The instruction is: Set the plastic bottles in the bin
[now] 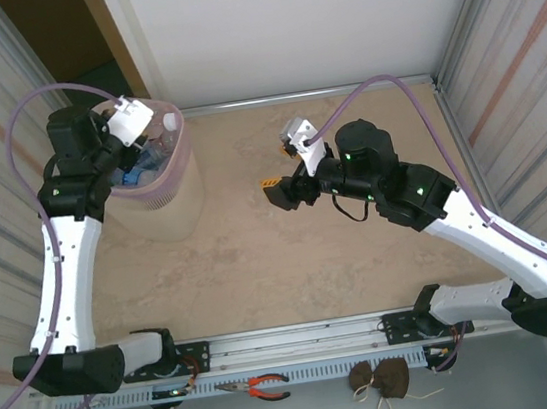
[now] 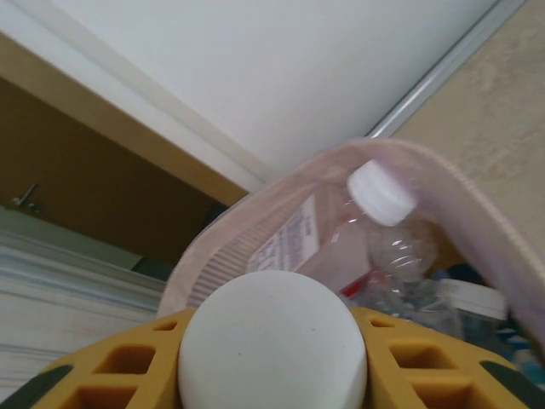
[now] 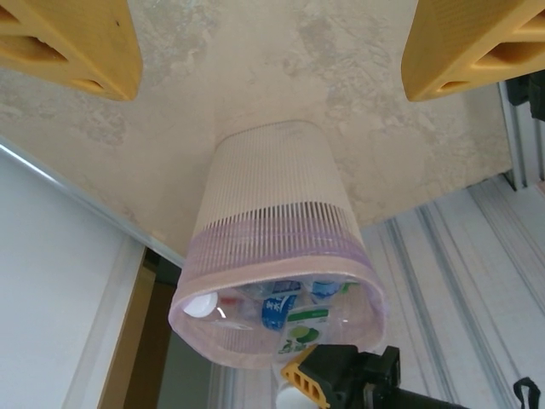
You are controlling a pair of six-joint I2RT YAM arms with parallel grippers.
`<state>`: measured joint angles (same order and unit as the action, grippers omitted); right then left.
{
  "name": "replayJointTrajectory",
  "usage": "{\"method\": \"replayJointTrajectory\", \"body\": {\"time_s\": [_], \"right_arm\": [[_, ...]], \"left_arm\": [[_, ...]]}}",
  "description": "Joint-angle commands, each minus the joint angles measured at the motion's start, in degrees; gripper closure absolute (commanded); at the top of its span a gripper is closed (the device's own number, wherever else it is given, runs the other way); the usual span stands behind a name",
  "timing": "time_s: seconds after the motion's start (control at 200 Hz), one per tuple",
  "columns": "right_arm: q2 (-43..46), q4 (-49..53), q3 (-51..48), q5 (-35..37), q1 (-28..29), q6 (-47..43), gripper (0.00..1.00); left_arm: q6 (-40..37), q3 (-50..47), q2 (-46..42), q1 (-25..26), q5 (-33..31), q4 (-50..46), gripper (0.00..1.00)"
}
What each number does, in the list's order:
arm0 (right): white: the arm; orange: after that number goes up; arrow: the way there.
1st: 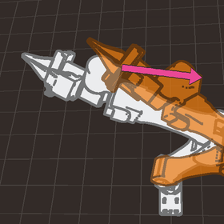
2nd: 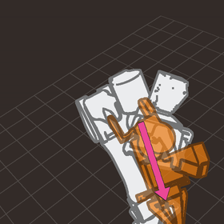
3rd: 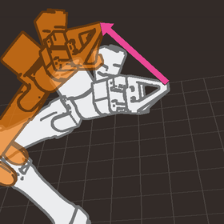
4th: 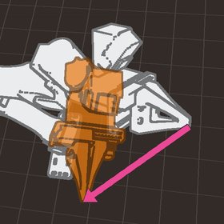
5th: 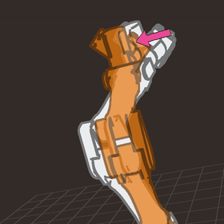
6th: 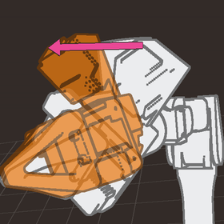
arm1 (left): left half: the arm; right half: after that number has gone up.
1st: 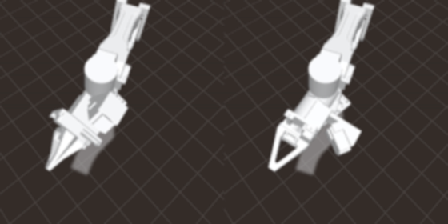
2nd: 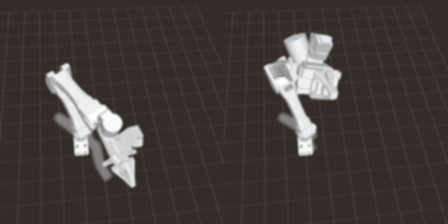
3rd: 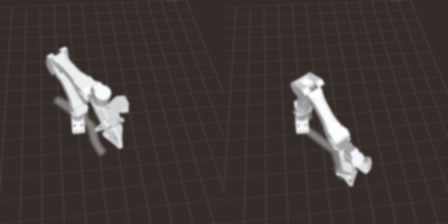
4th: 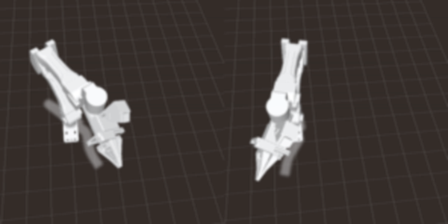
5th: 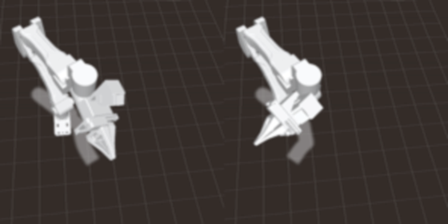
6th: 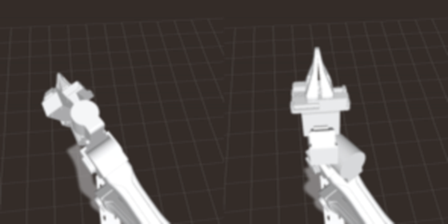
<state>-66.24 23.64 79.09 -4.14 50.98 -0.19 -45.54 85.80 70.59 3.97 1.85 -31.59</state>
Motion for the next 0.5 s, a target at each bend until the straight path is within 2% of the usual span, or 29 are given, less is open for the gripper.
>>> {"method": "replayJointTrajectory", "body": {"time_s": [0.0,0.075,0.246,0.391,0.496], "right_arm": [[0.5,0.2,-0.5,0.0,-0.5,0.7,0.21],[0.6,0.1,-0.7,-0.1,-0.5,0.8,0.21],[1.1,-0.2,-1.5,0.0,-0.6,1.0,0.21],[1.7,-0.1,-1.8,0.1,-0.9,1.1,0.21],[2.0,-0.1,-1.8,0.0,-0.9,1.2,0.21]], "left_arm": [[-3.6,-3.4,-1.7,-1.5,2.2,4.2,0.63],[-5.5,-5.7,-1.8,-1.7,2.7,5.4,0.61],[-4.6,-6.3,-2.1,-1.9,5.5,4.4,0.56],[-3.1,-4.3,-3.2,-1.9,8.8,1.5,0.45],[-0.5,-1.3,-3.9,-3.0,15.0,-2.1,0.34]]}}
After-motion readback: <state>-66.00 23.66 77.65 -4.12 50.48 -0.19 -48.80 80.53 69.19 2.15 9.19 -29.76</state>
